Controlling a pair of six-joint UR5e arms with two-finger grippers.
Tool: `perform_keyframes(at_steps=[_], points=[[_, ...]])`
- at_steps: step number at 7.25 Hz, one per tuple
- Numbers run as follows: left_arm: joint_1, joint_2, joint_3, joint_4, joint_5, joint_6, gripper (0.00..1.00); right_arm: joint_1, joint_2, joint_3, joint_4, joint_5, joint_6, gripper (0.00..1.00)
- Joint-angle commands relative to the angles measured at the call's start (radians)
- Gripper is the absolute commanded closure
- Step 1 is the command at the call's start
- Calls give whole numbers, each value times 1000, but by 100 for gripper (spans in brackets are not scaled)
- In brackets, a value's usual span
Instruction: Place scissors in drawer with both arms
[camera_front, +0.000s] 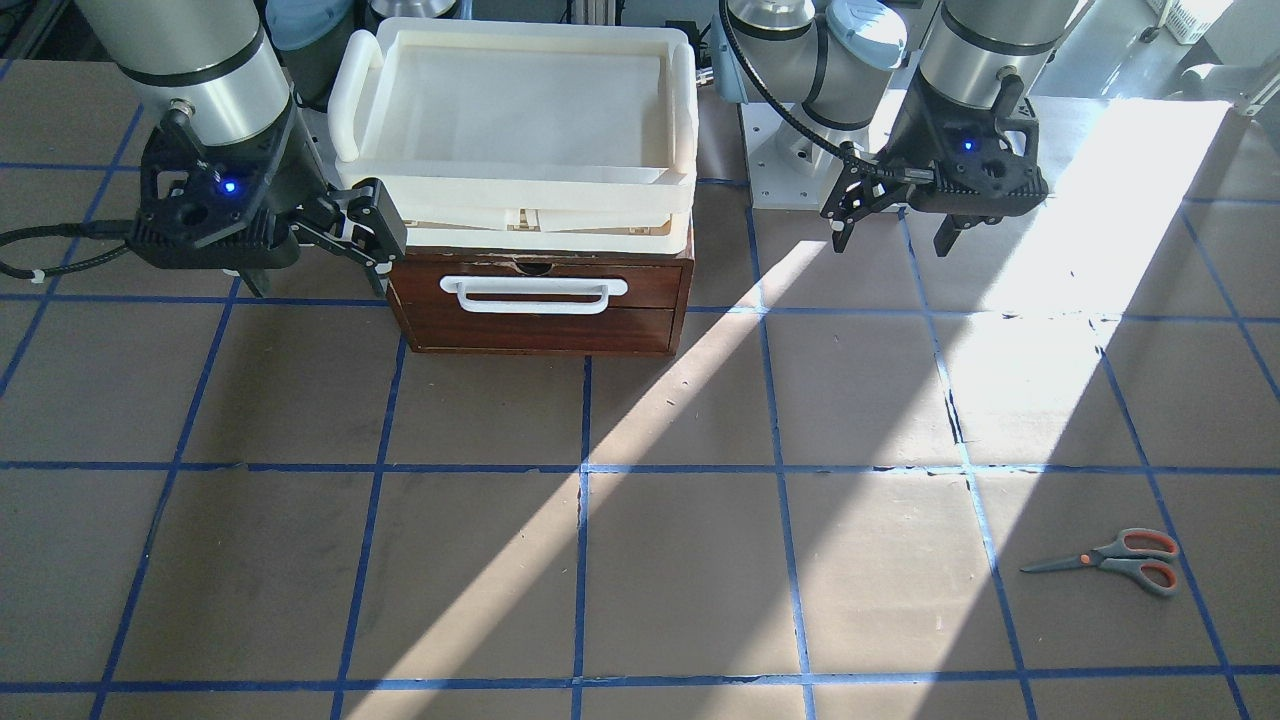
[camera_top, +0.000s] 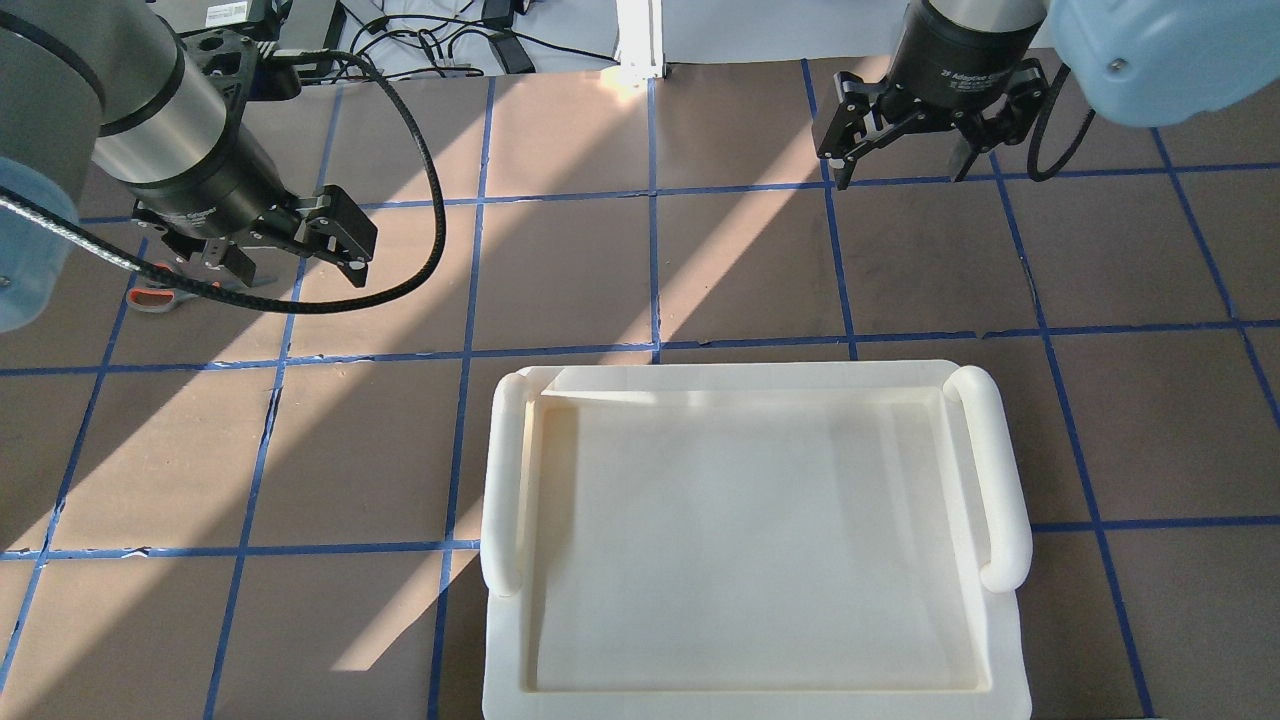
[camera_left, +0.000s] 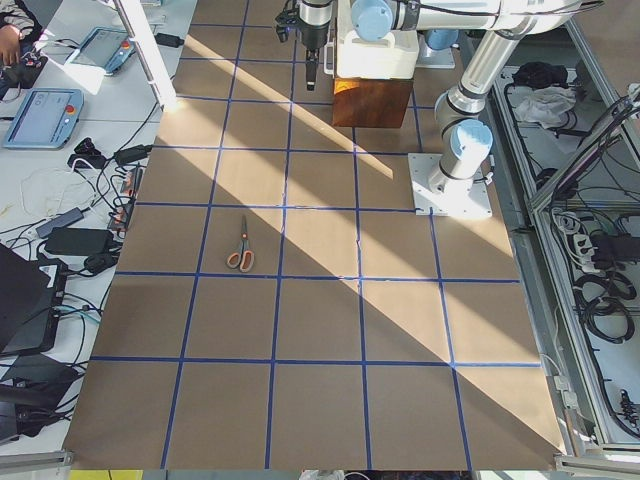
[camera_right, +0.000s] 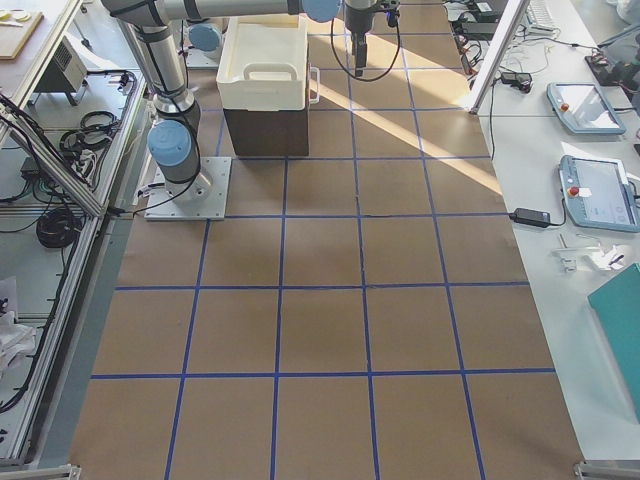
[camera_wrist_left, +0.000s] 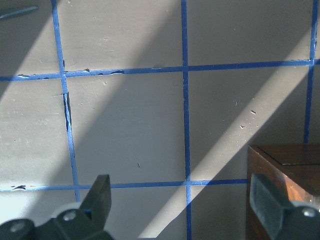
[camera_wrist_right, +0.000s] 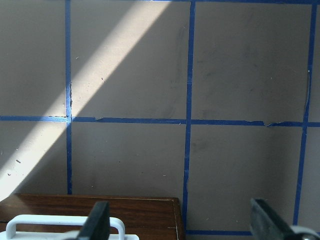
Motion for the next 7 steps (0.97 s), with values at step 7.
perform_keyframes(at_steps=[7], points=[[15, 0, 2, 2, 2, 10, 0, 57, 26, 38, 2, 82, -256, 0]])
